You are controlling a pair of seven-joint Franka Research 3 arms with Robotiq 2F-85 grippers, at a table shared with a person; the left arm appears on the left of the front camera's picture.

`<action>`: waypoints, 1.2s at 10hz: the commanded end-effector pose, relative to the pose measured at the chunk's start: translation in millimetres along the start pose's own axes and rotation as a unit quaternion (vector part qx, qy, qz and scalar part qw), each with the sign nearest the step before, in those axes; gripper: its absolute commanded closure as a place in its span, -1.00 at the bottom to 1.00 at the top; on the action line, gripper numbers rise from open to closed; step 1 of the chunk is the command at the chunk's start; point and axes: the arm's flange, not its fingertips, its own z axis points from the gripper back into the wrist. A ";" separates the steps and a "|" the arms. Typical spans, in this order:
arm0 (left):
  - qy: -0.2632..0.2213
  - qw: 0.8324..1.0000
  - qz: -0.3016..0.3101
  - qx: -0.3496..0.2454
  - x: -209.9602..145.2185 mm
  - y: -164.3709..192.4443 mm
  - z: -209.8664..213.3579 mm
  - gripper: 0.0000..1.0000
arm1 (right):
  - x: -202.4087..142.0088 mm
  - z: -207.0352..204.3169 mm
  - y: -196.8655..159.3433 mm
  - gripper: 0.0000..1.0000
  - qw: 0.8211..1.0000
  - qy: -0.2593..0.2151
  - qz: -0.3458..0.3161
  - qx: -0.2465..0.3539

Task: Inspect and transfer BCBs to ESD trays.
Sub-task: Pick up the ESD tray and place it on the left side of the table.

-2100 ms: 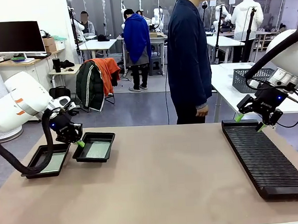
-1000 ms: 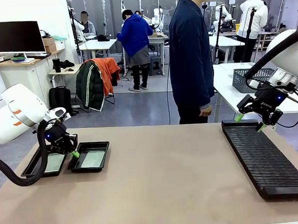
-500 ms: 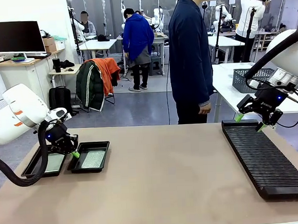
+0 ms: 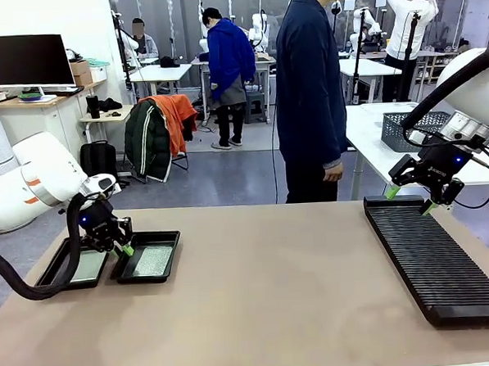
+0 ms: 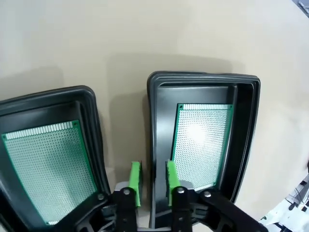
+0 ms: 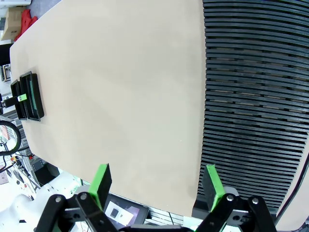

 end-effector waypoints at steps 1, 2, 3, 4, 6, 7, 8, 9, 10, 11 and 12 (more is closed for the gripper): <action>-0.007 0.999 -0.004 0.037 -3.9 -16.8 10.9 0.03 | -1.9 -1.0 1.6 -1.00 1.000 -0.010 -0.010 -0.003; -0.010 0.999 -0.008 0.053 -4.1 -25.7 16.7 -0.18 | -1.9 -1.0 1.6 -1.00 1.000 -0.010 -0.010 -0.003; -0.009 0.997 -0.014 0.070 -4.3 -35.8 23.7 -0.34 | -1.9 -1.0 1.6 -1.00 1.000 -0.010 -0.010 -0.003; -0.008 0.996 -0.018 0.088 -5.6 -45.9 30.2 -0.54 | -1.9 -1.0 1.6 -1.00 1.000 -0.010 -0.010 -0.003; -0.009 0.992 -0.025 0.126 -9.7 -66.3 47.7 -0.91 | -1.9 -1.0 1.6 -1.00 1.000 -0.010 -0.010 -0.003; -0.009 0.990 -0.028 0.141 -12.0 -73.8 60.9 -1.00 | -1.9 -1.0 1.6 -1.00 1.000 -0.010 -0.010 -0.003; -0.008 0.988 -0.033 0.149 -15.3 -78.2 75.6 -1.00 | -1.9 -1.0 1.6 -1.00 1.000 -0.010 -0.010 -0.003; 0.000 0.989 -0.043 0.144 -18.7 -81.0 93.7 -1.00 | -1.9 -1.0 1.6 -1.00 1.000 -0.010 -0.010 -0.003; -0.003 0.987 -0.044 0.153 -22.8 -86.8 111.8 -1.00 | -1.9 -1.0 1.6 -1.00 1.000 -0.010 -0.010 -0.003; -0.008 0.985 -0.041 0.169 -26.7 -95.4 125.9 -1.00 | -1.9 -1.0 1.6 -1.00 1.000 -0.010 -0.010 -0.003; -0.011 0.984 -0.046 0.174 -29.1 -101.3 133.3 -1.00 | -1.9 -1.0 1.6 -1.00 1.000 -0.010 -0.010 -0.003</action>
